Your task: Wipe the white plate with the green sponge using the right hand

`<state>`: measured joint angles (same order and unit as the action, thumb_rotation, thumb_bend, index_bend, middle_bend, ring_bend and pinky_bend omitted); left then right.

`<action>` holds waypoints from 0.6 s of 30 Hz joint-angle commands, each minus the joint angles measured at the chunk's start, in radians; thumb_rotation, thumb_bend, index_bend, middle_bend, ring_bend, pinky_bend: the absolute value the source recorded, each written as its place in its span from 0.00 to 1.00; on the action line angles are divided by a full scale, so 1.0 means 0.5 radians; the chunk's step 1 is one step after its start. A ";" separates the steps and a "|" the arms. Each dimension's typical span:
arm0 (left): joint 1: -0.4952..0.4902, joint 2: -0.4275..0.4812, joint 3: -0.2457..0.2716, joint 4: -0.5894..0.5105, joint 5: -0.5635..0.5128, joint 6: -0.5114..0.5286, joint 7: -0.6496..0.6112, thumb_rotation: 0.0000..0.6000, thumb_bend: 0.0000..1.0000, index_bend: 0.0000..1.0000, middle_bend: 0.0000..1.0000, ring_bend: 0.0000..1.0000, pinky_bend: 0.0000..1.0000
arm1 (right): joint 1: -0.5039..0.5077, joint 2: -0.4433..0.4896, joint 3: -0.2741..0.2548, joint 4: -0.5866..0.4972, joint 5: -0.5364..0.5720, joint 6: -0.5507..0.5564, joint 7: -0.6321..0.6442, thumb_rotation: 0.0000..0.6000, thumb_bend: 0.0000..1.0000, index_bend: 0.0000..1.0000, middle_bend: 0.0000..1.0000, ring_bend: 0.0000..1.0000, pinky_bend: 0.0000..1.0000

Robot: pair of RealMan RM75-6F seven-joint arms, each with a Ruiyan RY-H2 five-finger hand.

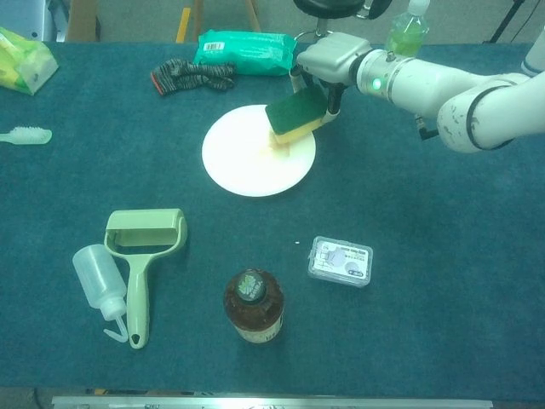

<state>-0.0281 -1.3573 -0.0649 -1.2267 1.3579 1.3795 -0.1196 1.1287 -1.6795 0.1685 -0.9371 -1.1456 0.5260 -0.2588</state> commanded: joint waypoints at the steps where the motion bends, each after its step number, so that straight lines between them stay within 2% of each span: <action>1: 0.000 0.000 0.001 -0.002 0.001 0.001 0.004 1.00 0.36 0.42 0.34 0.30 0.46 | 0.011 -0.002 0.015 -0.031 0.028 0.009 -0.033 1.00 0.11 0.39 0.52 0.47 0.39; 13: 0.019 0.002 0.004 0.031 -0.014 0.001 -0.043 1.00 0.36 0.42 0.34 0.30 0.46 | 0.116 -0.156 0.028 0.062 -0.015 -0.087 0.038 1.00 0.11 0.39 0.52 0.47 0.39; 18: 0.023 -0.006 0.004 0.055 -0.016 -0.001 -0.065 1.00 0.36 0.42 0.34 0.30 0.46 | 0.113 -0.151 -0.001 0.089 -0.028 -0.114 0.042 1.00 0.11 0.39 0.52 0.47 0.39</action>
<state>-0.0167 -1.3598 -0.0631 -1.1991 1.3498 1.3787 -0.1519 1.1864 -1.7566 0.1700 -0.8939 -1.1606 0.4701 -0.2364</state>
